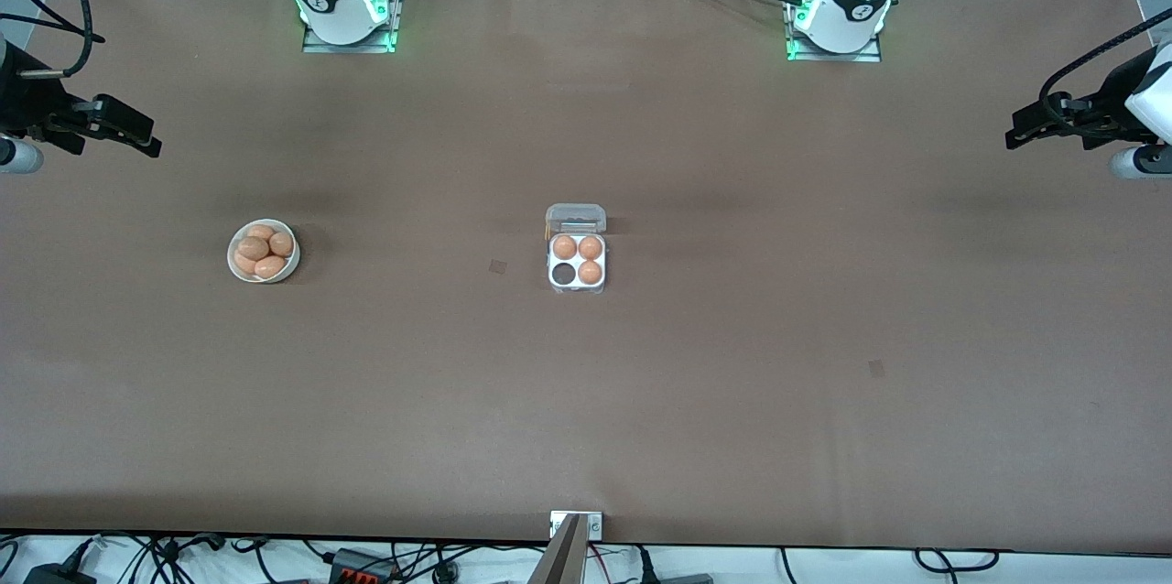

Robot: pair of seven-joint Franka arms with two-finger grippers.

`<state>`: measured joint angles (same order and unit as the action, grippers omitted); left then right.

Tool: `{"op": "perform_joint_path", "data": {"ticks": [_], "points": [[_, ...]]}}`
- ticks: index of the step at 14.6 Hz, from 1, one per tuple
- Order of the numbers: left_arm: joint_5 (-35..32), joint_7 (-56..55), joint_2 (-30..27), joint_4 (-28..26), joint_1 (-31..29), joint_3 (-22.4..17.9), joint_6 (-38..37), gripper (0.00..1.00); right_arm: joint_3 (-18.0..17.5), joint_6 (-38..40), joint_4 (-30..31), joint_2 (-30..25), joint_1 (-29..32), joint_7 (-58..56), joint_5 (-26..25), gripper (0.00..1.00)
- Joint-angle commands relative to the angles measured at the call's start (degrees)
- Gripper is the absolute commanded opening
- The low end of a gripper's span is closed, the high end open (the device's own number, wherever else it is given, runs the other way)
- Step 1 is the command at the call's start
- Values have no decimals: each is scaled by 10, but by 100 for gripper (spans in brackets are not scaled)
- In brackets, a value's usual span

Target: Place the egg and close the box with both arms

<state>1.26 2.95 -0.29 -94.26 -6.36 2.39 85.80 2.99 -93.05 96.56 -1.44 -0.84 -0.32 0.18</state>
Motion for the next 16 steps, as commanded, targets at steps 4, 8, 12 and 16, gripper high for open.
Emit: {"op": "perform_joint_path", "data": {"ticks": [4, 8, 12, 16], "points": [[4, 13, 6, 15, -1, 2, -11, 100, -2, 3, 3, -6, 0, -6, 2, 100], [4, 12, 6, 15, 0, 2, -11, 100, -2, 3, 4, -5, 0, -6, 2, 100], [4, 12, 6, 15, 0, 2, -11, 100, -2, 15, 4, 0, 0, -4, 0, 100], [4, 12, 6, 15, 0, 2, -11, 100, -2, 49, 3, 33, 2, -5, 0, 100]]}}
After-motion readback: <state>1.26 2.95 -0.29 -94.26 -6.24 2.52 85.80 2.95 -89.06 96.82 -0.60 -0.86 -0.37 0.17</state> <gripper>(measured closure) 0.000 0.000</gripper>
